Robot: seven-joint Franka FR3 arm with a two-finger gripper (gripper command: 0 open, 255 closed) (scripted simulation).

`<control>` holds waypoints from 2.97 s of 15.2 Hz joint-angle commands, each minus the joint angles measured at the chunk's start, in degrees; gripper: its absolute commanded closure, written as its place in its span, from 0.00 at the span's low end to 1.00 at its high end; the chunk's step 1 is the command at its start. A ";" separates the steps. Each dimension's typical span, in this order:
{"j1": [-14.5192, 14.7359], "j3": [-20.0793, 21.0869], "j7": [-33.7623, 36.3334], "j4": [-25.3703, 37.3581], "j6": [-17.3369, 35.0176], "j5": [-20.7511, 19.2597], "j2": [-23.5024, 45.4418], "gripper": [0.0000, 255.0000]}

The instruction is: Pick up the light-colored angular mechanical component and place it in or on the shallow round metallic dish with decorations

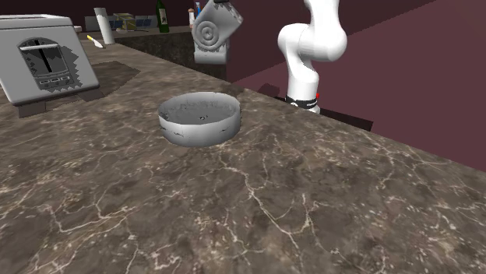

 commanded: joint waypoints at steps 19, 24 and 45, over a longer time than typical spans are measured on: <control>-2.57 -3.97 -8.34 -11.79 9.68 -0.39 -1.01 1.00; -2.48 -3.80 -8.74 -15.33 13.50 -0.24 -0.72 1.00; -2.90 -4.46 -8.66 -9.18 7.10 -0.62 -0.90 0.00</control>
